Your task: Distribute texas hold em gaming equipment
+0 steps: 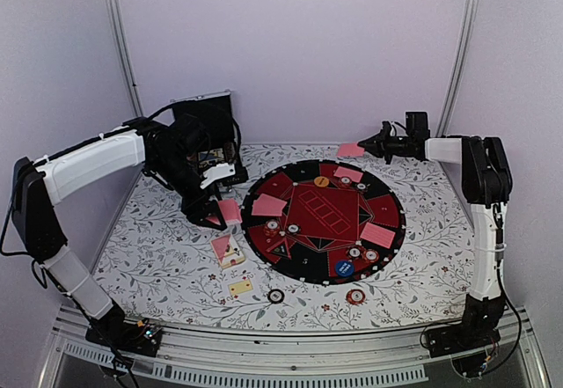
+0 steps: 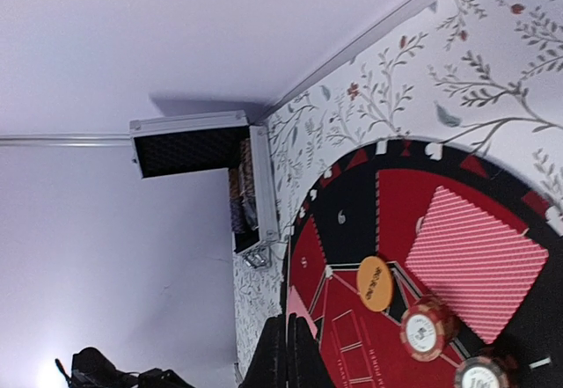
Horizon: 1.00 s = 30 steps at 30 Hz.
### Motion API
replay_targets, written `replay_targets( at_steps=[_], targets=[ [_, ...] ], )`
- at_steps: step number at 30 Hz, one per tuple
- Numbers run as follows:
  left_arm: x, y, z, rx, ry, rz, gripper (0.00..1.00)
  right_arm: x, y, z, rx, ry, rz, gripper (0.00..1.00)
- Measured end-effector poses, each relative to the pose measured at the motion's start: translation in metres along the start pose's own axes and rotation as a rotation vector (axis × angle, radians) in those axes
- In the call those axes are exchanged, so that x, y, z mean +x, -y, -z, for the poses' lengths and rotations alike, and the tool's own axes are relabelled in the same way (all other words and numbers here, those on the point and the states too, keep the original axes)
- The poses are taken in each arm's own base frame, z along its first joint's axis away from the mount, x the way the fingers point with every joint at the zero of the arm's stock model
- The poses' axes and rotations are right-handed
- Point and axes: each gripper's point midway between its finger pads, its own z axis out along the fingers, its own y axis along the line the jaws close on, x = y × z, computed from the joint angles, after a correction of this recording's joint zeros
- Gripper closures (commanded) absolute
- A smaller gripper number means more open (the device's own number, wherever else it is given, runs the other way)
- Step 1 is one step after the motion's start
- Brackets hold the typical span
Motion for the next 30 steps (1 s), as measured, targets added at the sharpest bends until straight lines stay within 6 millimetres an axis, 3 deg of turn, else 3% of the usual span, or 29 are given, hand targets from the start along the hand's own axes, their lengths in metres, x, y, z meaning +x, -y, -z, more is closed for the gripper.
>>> replay_targets(
  at_steps=[4,10,15,21,25,30],
  targets=[
    [-0.001,0.0,0.0,0.0,0.001,0.0,1.0,-0.013,0.035,-0.005,0.077,0.029,-0.023,1.0],
    [-0.001,-0.001,-0.001,0.004,-0.003,0.002,1.0,-0.007,0.074,-0.017,0.168,0.03,-0.058,1.0],
    [-0.003,-0.001,0.0,0.004,0.001,0.0,1.0,-0.005,0.096,-0.018,0.225,0.04,-0.07,0.86],
    [-0.003,-0.001,0.001,0.004,0.002,0.001,1.0,-0.005,0.109,-0.015,0.286,0.056,-0.072,0.64],
    [-0.003,-0.001,0.001,0.004,0.002,0.001,1.0,-0.006,0.116,-0.012,0.33,0.069,-0.058,0.56],
    [-0.003,-0.001,0.001,0.005,0.002,0.001,1.0,-0.008,0.106,0.002,0.383,0.094,-0.03,0.41]
  ],
)
